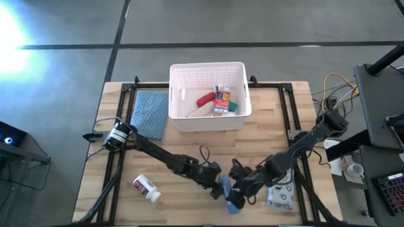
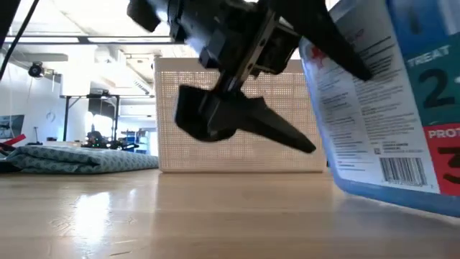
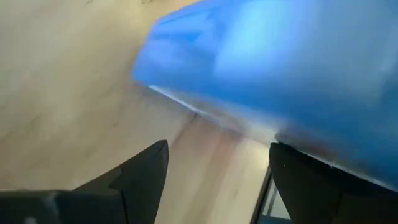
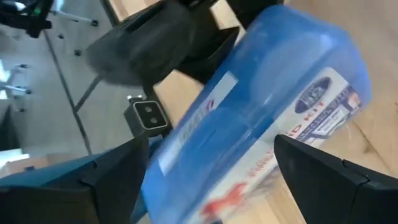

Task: Pick & place medical supplies in basket/bin
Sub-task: Put the blue first aid kit into the white bin

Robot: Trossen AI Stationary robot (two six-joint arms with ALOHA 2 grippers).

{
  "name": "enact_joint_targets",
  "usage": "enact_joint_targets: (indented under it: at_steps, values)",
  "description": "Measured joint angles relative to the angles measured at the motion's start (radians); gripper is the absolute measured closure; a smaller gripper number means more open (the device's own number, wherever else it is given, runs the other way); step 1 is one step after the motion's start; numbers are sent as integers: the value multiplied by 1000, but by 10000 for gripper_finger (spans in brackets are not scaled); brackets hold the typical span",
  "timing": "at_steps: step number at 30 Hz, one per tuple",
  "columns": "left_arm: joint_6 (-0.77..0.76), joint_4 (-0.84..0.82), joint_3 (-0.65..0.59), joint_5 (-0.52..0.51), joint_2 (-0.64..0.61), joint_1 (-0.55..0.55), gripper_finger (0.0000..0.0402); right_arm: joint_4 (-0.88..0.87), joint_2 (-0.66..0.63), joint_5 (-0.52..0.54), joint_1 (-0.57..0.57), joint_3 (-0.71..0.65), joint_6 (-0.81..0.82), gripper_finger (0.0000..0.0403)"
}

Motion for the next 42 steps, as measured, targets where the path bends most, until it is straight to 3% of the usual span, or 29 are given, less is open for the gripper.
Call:
enact_joint_targets:
  at_steps: [9,16,42]
  values:
    - [68,-209,114,-56,-4,1,142,-74,23,-1,3,34,42,73]
    - [110,-208,147,-110,-9,1,142,-134,18,2,21,34,38,65]
    - [208,-235,143,-113,-10,-14,142,-232,27,8,29,9,77,76]
